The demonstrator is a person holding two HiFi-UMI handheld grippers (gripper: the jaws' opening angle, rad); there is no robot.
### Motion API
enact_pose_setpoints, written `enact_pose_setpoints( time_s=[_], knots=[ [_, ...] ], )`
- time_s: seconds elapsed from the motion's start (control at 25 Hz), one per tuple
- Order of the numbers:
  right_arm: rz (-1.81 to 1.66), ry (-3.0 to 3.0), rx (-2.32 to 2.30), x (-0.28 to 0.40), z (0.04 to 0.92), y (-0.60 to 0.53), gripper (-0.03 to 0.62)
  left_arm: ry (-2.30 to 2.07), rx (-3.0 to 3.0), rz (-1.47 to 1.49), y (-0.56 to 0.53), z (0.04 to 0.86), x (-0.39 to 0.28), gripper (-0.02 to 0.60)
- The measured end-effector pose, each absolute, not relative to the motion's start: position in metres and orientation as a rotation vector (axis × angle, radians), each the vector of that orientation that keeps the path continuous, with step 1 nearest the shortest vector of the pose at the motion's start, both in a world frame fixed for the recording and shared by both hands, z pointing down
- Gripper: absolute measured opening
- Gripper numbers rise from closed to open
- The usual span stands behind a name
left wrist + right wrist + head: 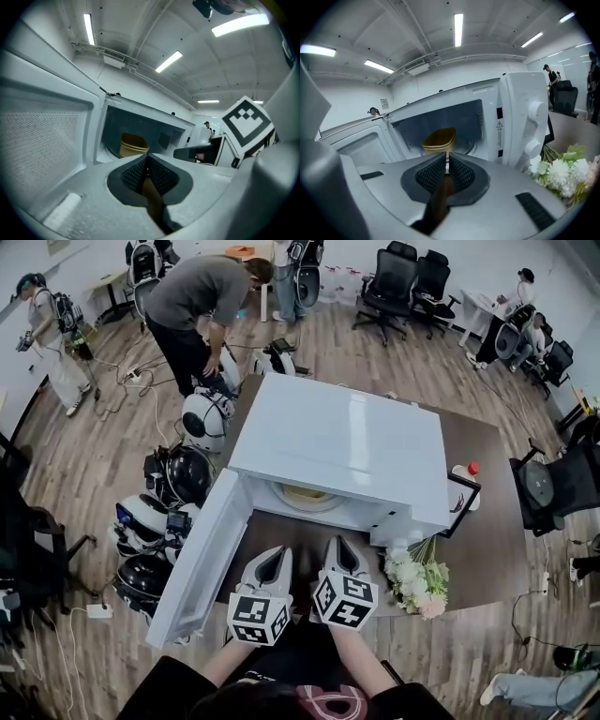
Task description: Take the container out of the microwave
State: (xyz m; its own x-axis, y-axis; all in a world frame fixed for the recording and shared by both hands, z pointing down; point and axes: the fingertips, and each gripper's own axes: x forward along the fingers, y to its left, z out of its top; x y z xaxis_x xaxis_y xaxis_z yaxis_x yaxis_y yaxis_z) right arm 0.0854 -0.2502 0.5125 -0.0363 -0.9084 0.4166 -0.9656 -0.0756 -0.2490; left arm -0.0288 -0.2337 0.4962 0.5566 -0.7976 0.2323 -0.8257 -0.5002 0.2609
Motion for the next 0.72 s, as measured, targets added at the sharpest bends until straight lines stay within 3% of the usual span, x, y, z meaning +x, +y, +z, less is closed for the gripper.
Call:
enact_pose_setpoints(
  time_s=[0.36,0.72],
  knots=[
    [0.841,-2.062,2.124,0.083,0.513,-0.304,0.182,-1.343,2.406,0.196,-0.243,0.514,-0.038,0.009],
    [0.855,-2.013,2.124,0.087,0.521,-0.349,0.189,-1.344,2.37,0.22,-0.249,0.521,-0.035,0.009]
  ],
)
